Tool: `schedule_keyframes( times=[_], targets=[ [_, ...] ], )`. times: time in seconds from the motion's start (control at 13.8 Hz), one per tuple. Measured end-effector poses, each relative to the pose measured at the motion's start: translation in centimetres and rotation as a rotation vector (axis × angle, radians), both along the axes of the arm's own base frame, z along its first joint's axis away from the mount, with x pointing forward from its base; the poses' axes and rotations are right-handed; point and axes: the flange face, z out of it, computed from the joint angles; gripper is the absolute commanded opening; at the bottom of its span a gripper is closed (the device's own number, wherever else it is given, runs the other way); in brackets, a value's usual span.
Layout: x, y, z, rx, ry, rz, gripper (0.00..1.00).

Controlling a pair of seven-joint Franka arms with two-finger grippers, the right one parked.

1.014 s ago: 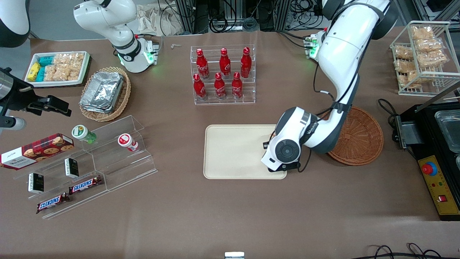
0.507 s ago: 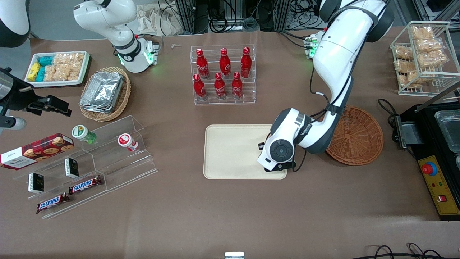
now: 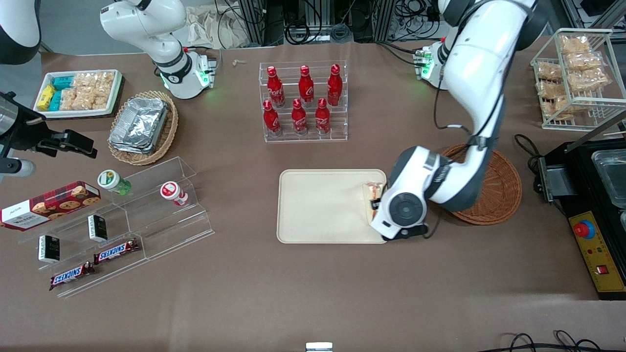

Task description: Place sandwich from basket to tray

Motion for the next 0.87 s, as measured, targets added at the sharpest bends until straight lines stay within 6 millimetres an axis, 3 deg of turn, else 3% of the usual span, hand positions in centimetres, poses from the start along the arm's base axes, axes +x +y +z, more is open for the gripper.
schedule_keyframes(
  times=[0.29, 0.72, 0.87],
  targets=[
    [1.5, 7.6, 8.5, 0.017, -0.048, 0.043, 1.0],
    [2.7, 19.6, 16.4, -0.026, -0.104, -0.04, 1.0],
    [1.8, 21.7, 19.9, -0.046, -0.12, -0.096, 1.0]
  ],
)
